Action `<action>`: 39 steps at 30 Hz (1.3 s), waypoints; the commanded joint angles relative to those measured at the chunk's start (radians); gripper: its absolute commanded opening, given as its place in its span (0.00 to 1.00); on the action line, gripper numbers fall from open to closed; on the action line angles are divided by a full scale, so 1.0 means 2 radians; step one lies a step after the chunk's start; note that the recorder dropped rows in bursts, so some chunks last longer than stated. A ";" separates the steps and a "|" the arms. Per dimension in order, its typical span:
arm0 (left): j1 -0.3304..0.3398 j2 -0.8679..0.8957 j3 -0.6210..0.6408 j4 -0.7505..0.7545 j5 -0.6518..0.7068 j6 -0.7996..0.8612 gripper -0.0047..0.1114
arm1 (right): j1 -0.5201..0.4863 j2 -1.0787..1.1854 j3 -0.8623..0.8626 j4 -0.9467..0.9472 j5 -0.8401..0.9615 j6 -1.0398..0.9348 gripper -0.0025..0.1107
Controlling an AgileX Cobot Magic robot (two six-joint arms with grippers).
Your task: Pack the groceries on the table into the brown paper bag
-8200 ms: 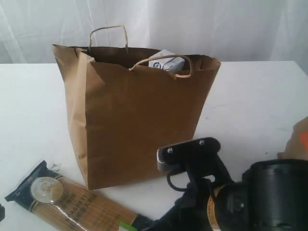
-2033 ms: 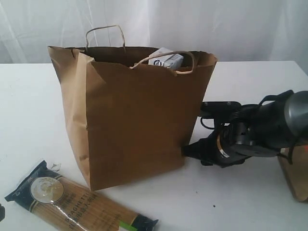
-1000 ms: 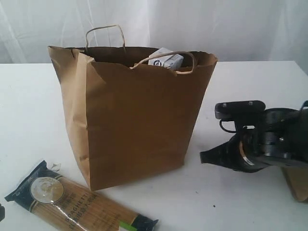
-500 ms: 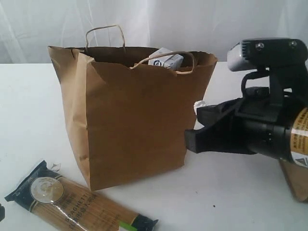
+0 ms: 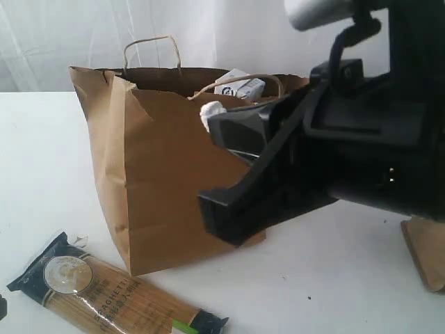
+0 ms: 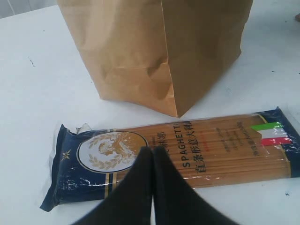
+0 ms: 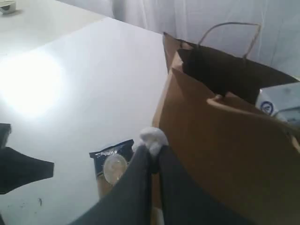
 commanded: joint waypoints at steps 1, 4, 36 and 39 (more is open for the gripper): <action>-0.001 -0.004 0.002 -0.003 0.000 -0.002 0.04 | 0.028 -0.001 -0.028 0.022 0.027 -0.046 0.02; -0.001 -0.004 0.002 -0.003 0.000 -0.002 0.04 | 0.040 -0.001 -0.054 0.025 0.053 -0.055 0.02; -0.001 -0.004 0.002 -0.003 0.000 -0.002 0.04 | -0.127 0.318 -0.361 0.146 0.235 -0.244 0.02; -0.001 -0.004 0.002 -0.003 0.000 -0.002 0.04 | -0.135 0.328 -0.361 0.152 0.231 -0.244 0.02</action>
